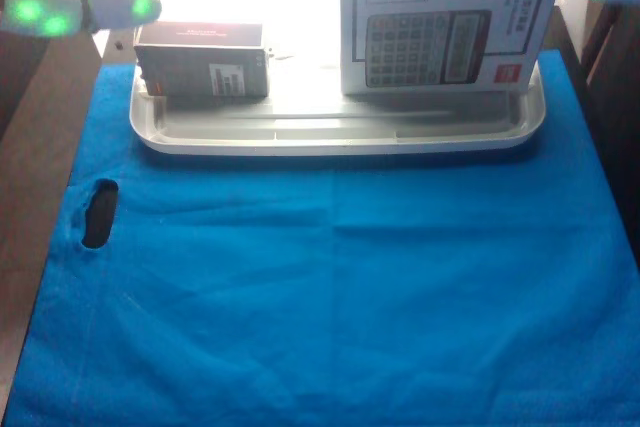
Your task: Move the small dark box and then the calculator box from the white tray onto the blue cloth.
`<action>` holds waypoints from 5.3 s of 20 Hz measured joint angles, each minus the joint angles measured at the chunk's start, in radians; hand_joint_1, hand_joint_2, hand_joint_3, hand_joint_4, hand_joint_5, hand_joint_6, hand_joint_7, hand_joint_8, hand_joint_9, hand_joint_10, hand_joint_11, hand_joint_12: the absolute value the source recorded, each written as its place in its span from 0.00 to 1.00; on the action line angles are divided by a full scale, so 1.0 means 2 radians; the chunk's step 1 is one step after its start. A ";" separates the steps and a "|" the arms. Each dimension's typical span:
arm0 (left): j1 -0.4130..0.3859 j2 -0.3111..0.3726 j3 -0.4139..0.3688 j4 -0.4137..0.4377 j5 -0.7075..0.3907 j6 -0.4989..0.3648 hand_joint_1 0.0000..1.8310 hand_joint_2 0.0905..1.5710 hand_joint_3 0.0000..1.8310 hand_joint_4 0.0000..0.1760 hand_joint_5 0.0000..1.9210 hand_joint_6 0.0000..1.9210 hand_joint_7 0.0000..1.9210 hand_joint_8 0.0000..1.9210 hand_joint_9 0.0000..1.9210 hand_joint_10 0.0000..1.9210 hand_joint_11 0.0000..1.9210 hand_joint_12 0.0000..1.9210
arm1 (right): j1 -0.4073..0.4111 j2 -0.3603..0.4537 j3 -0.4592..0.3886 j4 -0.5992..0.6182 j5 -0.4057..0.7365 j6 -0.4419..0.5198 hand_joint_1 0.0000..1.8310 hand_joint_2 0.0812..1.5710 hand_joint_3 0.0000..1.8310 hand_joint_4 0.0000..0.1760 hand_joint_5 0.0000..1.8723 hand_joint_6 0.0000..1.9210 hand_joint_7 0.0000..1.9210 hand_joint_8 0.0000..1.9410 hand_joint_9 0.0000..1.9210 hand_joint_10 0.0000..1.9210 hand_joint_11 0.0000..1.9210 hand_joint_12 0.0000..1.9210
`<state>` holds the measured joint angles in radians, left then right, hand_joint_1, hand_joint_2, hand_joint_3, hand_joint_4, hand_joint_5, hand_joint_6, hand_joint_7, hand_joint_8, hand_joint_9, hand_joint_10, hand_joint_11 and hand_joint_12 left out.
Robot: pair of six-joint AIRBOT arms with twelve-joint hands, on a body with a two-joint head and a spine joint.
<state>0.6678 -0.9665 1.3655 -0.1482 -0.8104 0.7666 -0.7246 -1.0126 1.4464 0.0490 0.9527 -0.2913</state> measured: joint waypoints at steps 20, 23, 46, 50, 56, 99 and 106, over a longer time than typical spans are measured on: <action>-0.143 -0.050 0.073 0.406 0.261 -0.169 0.49 0.46 0.00 0.00 0.27 0.00 0.37 0.00 0.24 0.01 0.00 0.43 | 0.000 -0.002 0.002 -0.003 0.001 0.000 0.23 0.48 0.00 0.19 0.13 0.00 0.16 0.00 0.17 0.00 0.06 0.35; -0.143 -0.069 0.090 0.420 0.280 -0.169 0.52 0.49 0.00 0.00 0.28 0.00 0.39 0.00 0.28 0.01 0.00 0.51 | 0.000 -0.003 0.002 -0.005 0.000 0.000 0.24 0.48 0.00 0.31 0.13 0.00 0.16 0.00 0.15 0.00 0.00 0.39; -0.119 -0.124 0.150 0.401 0.317 -0.170 0.66 0.71 0.00 0.00 0.48 0.47 0.48 0.62 0.49 0.02 0.19 0.62 | 0.000 -0.004 -0.010 -0.022 0.017 0.000 0.21 0.50 0.00 0.24 0.13 0.00 0.18 0.00 0.16 0.00 0.00 0.29; -0.110 -0.135 0.163 0.377 0.305 -0.173 0.68 0.68 0.00 0.00 0.60 0.26 0.46 0.69 0.37 0.73 0.29 0.93 | 0.000 -0.004 -0.013 -0.023 0.019 0.000 0.23 0.51 0.00 0.11 0.12 0.00 0.16 0.00 0.15 0.00 0.00 0.30; -0.106 -0.131 0.161 0.360 0.295 -0.172 0.65 0.67 0.00 0.00 0.56 0.39 0.41 0.79 0.37 0.96 0.38 0.99 | 0.000 -0.004 -0.015 -0.025 0.019 0.000 0.22 0.51 0.00 0.16 0.13 0.00 0.17 0.01 0.16 0.00 0.00 0.30; -0.009 0.032 -0.079 0.460 0.107 -0.232 0.67 0.74 0.00 0.00 0.43 0.53 0.47 0.70 0.42 0.73 0.29 0.97 | 0.000 -0.012 -0.015 -0.024 0.019 0.000 0.24 0.48 0.00 0.10 0.15 0.00 0.14 0.00 0.13 0.00 0.00 0.34; 0.038 -0.011 -0.032 0.393 0.111 -0.237 0.66 0.72 0.00 0.00 0.47 0.50 0.46 0.68 0.37 0.60 0.23 0.84 | 0.000 -0.013 -0.015 -0.023 0.019 0.000 0.24 0.47 0.00 0.25 0.15 0.00 0.15 0.00 0.12 0.00 0.00 0.27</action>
<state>0.7429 -0.9890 1.3006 0.6384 -0.5877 0.2916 -0.7246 -1.0393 1.4166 0.0032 0.9905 -0.2916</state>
